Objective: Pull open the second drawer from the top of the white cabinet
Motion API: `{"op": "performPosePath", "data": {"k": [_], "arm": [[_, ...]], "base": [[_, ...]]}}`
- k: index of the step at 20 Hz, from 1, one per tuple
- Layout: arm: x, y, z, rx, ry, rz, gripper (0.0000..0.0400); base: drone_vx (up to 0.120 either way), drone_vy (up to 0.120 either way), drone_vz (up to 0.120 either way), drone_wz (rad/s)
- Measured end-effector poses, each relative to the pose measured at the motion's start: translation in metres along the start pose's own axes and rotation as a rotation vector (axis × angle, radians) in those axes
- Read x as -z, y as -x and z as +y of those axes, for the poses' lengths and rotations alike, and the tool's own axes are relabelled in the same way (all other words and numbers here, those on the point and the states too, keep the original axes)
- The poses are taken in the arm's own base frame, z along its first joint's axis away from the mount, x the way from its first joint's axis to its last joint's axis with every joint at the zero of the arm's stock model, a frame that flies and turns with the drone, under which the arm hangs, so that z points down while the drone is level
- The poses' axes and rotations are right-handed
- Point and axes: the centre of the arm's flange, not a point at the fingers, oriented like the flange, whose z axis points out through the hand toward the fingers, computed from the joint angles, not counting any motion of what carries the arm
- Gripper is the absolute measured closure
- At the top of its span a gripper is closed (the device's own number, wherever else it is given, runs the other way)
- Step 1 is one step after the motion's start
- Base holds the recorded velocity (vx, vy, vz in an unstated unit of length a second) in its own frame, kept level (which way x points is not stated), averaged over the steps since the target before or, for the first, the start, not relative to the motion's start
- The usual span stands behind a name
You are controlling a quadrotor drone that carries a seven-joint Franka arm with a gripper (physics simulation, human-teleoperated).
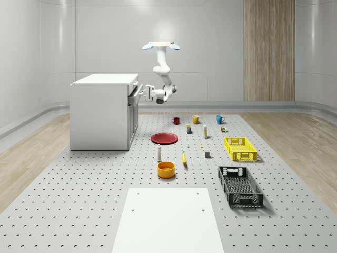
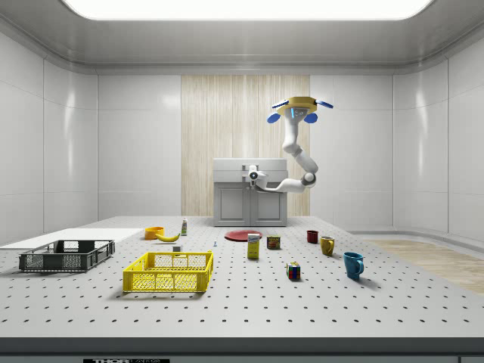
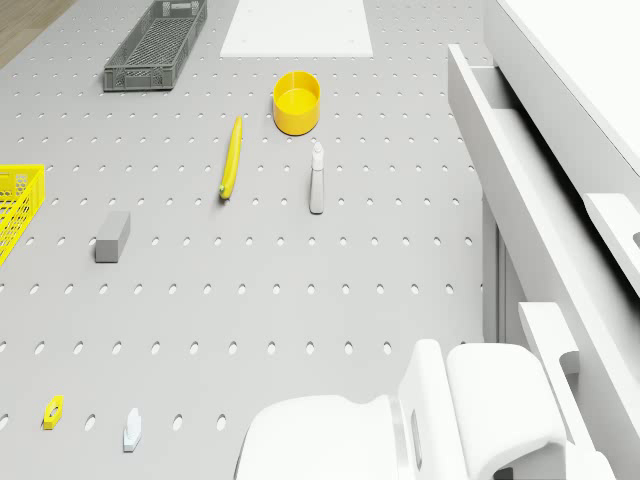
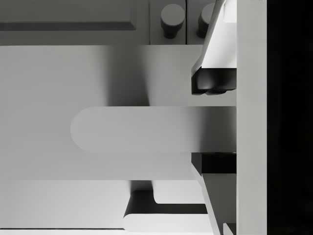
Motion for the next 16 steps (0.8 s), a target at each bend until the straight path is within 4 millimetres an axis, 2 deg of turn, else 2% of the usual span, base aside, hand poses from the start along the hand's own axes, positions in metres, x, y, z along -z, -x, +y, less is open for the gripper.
{"op": "performPosePath", "data": {"k": [4, 5, 7, 16], "arm": [[0.016, -0.001, 0.001, 0.007, -0.001, -0.001, 0.0255], [0.02, 0.005, -0.002, -0.027, 0.007, 0.006, 0.0201], [0.026, 0.002, 0.0, 0.028, 0.004, 0.006, 0.024], [0.052, -0.002, 0.001, 0.006, -0.003, -0.001, 0.0259]], "base": [[0.0, 0.0, 0.0, 0.0], [0.0, 0.0, 0.0, 0.0], [0.0, 0.0, 0.0, 0.0], [0.0, 0.0, 0.0, 0.0]]}}
